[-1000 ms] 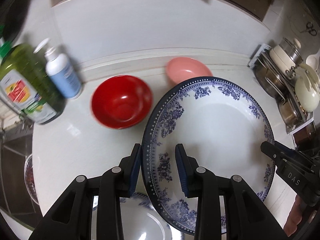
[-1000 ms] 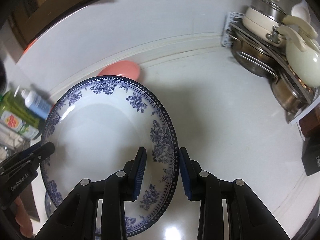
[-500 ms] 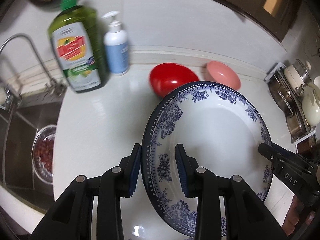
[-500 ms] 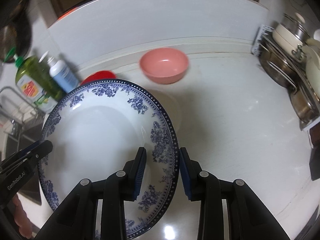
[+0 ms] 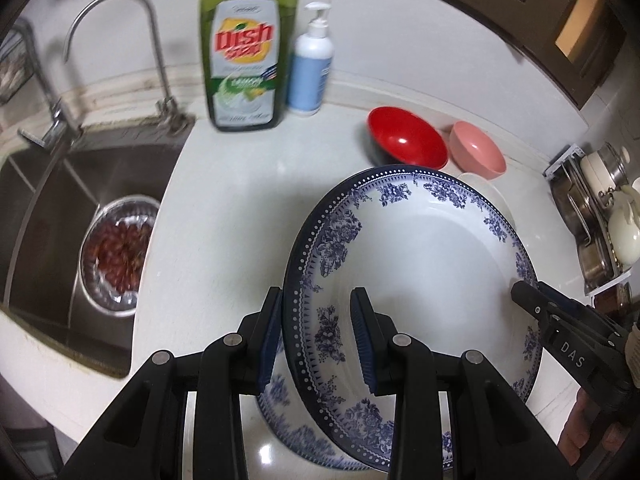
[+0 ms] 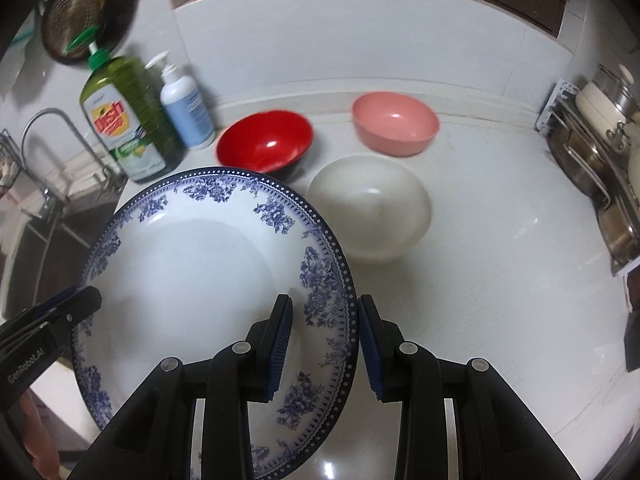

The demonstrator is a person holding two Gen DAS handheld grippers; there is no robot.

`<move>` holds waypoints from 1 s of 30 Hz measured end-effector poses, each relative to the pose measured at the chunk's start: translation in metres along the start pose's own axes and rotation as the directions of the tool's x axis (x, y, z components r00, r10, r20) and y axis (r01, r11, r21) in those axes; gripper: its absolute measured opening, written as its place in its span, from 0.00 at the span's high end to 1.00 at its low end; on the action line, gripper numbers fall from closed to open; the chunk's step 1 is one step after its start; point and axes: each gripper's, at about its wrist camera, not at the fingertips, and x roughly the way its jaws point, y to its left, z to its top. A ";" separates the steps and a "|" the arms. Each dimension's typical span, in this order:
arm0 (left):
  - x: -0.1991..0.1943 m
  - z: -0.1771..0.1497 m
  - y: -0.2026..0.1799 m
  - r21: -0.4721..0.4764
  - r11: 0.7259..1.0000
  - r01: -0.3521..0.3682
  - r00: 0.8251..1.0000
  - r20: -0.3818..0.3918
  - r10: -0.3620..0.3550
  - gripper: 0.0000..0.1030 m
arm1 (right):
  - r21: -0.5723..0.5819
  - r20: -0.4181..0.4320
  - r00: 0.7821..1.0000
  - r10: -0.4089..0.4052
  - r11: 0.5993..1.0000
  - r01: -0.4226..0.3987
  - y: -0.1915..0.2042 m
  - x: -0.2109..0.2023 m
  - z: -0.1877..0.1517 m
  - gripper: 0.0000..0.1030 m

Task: Organize plates and bowls
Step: 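Lift the blue-and-white plate with both grippers and carry it over the plate stack, then lower the plate onto the stacked plates and open both grippers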

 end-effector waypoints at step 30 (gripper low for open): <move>0.052 -0.052 0.026 -0.048 0.997 -0.058 0.986 -0.161 0.049 0.67 | -0.028 -0.150 0.988 0.019 0.999 -0.023 0.017 0.056 -0.048 0.66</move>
